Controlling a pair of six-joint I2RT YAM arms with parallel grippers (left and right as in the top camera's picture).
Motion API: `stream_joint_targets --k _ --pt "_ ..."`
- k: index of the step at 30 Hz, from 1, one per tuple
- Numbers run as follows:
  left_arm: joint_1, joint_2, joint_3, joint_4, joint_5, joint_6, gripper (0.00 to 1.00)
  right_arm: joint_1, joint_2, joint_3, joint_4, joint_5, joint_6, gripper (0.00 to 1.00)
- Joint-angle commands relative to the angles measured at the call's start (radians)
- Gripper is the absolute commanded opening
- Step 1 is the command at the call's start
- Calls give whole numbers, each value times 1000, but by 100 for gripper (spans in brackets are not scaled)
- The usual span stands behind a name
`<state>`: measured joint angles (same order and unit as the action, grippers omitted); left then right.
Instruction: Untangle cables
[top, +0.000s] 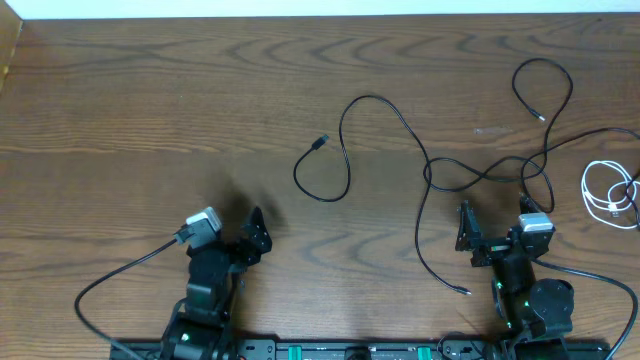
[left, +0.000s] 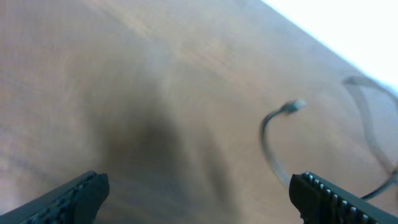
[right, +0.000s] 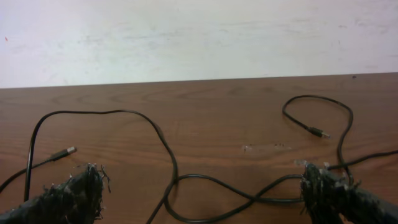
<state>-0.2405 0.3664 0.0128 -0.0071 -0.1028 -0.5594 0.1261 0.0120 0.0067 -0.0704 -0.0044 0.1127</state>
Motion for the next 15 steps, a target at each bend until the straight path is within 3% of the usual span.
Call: stream_joint_targets --k 1,9,15 --pt "10 -88 -9 -57 -3 71 98 5 -5 -2 -5 -6 -13 99" --pt "34 -283 -9 -61 18 215 98 5 -5 -1 -5 -6 -13 99" --pt "107 -331 -9 -67 90 310 98 5 -5 -2 -5 -6 -13 99"
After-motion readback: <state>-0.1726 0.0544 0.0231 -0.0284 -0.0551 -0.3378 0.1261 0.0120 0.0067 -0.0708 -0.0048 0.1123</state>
